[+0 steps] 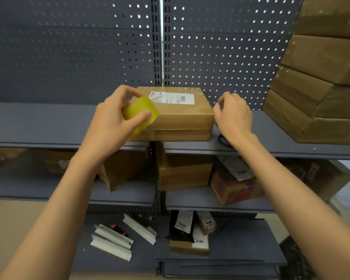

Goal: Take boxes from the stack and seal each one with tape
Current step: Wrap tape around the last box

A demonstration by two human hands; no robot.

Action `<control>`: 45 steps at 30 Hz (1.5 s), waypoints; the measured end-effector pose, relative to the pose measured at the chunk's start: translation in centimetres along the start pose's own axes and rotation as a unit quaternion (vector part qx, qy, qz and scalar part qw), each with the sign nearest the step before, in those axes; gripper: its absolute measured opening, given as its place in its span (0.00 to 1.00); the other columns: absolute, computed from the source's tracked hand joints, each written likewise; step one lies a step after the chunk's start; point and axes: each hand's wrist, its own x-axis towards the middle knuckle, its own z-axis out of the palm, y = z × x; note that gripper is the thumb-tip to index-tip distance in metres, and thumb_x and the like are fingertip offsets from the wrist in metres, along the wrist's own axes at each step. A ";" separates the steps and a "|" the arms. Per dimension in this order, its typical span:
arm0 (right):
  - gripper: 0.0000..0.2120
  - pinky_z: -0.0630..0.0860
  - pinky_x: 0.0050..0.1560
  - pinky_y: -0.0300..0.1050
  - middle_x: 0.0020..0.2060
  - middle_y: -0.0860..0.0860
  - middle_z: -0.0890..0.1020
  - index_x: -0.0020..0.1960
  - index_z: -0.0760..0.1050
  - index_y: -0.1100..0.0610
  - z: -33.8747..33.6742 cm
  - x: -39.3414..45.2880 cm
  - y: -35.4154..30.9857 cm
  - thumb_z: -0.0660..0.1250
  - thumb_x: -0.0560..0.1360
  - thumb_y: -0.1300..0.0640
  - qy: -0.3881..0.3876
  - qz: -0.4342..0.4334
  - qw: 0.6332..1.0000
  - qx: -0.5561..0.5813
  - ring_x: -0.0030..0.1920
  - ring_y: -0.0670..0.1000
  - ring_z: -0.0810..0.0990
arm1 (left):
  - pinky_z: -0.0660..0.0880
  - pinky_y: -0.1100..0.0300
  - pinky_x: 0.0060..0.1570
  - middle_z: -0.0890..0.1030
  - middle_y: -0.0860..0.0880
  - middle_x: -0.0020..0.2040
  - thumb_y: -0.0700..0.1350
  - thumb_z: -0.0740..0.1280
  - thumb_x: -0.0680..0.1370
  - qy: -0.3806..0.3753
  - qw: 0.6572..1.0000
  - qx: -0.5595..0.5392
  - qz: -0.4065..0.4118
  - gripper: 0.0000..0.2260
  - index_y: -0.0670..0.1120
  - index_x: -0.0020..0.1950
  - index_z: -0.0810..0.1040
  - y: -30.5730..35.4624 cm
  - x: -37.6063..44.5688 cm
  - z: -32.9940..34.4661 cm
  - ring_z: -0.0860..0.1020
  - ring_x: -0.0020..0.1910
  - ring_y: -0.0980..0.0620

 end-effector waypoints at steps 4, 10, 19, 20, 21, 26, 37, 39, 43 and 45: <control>0.13 0.68 0.49 0.49 0.55 0.57 0.77 0.58 0.74 0.62 0.1 0.4 -3.5 0.56 0.80 0.57 -0.008 -0.045 0.999 -0.004 0.56 0.58 0.74 | 0.73 0.51 0.49 0.78 0.45 0.59 0.49 0.70 0.76 0.044 0.993 0.104 0.016 0.18 0.47 0.63 0.71 -2.4 1.5 -3.0 0.76 0.55 0.44; 0.13 0.69 0.52 0.48 0.56 0.55 0.77 0.58 0.74 0.59 1.1 1.2 -9.6 0.57 0.80 0.54 -0.023 -0.112 0.993 0.020 0.56 0.56 0.73 | 0.70 0.46 0.51 0.79 0.40 0.56 0.48 0.70 0.76 0.033 0.974 0.222 -0.013 0.18 0.44 0.62 0.72 -9.0 4.1 -6.8 0.76 0.51 0.35; 0.12 0.67 0.47 0.47 0.53 0.55 0.78 0.56 0.75 0.60 5.9 2.6 -20.7 0.57 0.80 0.55 -0.043 -0.138 0.989 0.020 0.54 0.57 0.75 | 0.68 0.50 0.47 0.80 0.40 0.55 0.48 0.69 0.77 -0.038 0.962 0.272 0.000 0.17 0.44 0.63 0.70 -18.7 6.9 -9.1 0.77 0.49 0.36; 0.12 0.67 0.48 0.48 0.53 0.55 0.78 0.56 0.75 0.60 6.4 2.7 -21.8 0.58 0.80 0.54 -0.045 -0.136 0.989 0.020 0.54 0.58 0.75 | 0.68 0.51 0.47 0.80 0.40 0.54 0.48 0.68 0.77 -0.044 0.960 0.277 0.005 0.17 0.44 0.63 0.70 -19.7 7.2 -9.2 0.77 0.49 0.36; 0.12 0.68 0.48 0.48 0.53 0.55 0.78 0.56 0.75 0.60 6.9 2.8 -22.8 0.58 0.80 0.54 -0.045 -0.133 0.990 0.020 0.55 0.57 0.75 | 0.68 0.50 0.48 0.80 0.40 0.54 0.48 0.68 0.77 -0.048 0.958 0.282 0.010 0.17 0.44 0.63 0.70 -20.8 7.5 -9.3 0.77 0.48 0.36; 0.12 0.64 0.45 0.45 0.52 0.54 0.78 0.55 0.75 0.59 9.1 3.1 -26.1 0.58 0.79 0.53 -0.040 -0.117 0.992 0.012 0.54 0.57 0.74 | 0.68 0.51 0.48 0.81 0.40 0.53 0.48 0.67 0.78 -0.054 0.954 0.292 0.031 0.16 0.43 0.62 0.70 -25.5 8.1 -9.9 0.78 0.48 0.37; 0.12 0.68 0.43 0.47 0.50 0.54 0.78 0.54 0.76 0.59 9.7 2.4 -25.4 0.58 0.80 0.54 -0.036 -0.077 0.996 -0.008 0.51 0.55 0.75 | 0.69 0.44 0.50 0.78 0.35 0.53 0.51 0.68 0.77 -0.062 0.936 0.345 0.029 0.18 0.38 0.58 0.73 -28.0 8.7 -8.7 0.75 0.52 0.34; 0.13 0.71 0.44 0.50 0.49 0.54 0.79 0.53 0.76 0.60 9.4 2.4 -24.8 0.56 0.81 0.54 -0.031 -0.059 0.998 0.014 0.49 0.56 0.76 | 0.69 0.42 0.52 0.76 0.33 0.56 0.50 0.64 0.79 -0.048 0.942 0.330 0.044 0.19 0.36 0.61 0.73 -26.0 9.4 -8.7 0.72 0.55 0.33; 0.20 0.73 0.49 0.50 0.49 0.55 0.81 0.50 0.78 0.62 8.0 3.1 -22.4 0.49 0.83 0.54 -0.007 0.027 0.987 0.156 0.50 0.55 0.78 | 0.62 0.51 0.65 0.72 0.38 0.66 0.43 0.56 0.83 -0.070 0.971 0.192 0.125 0.16 0.36 0.68 0.70 -19.7 11.0 -7.1 0.67 0.66 0.38; 0.21 0.73 0.55 0.49 0.52 0.54 0.82 0.55 0.79 0.60 7.0 3.3 -20.7 0.48 0.83 0.54 -0.012 0.064 0.975 0.212 0.53 0.53 0.78 | 0.60 0.55 0.67 0.71 0.42 0.69 0.44 0.53 0.84 -0.104 0.972 0.140 0.155 0.17 0.39 0.70 0.69 -16.2 11.1 -5.5 0.65 0.70 0.43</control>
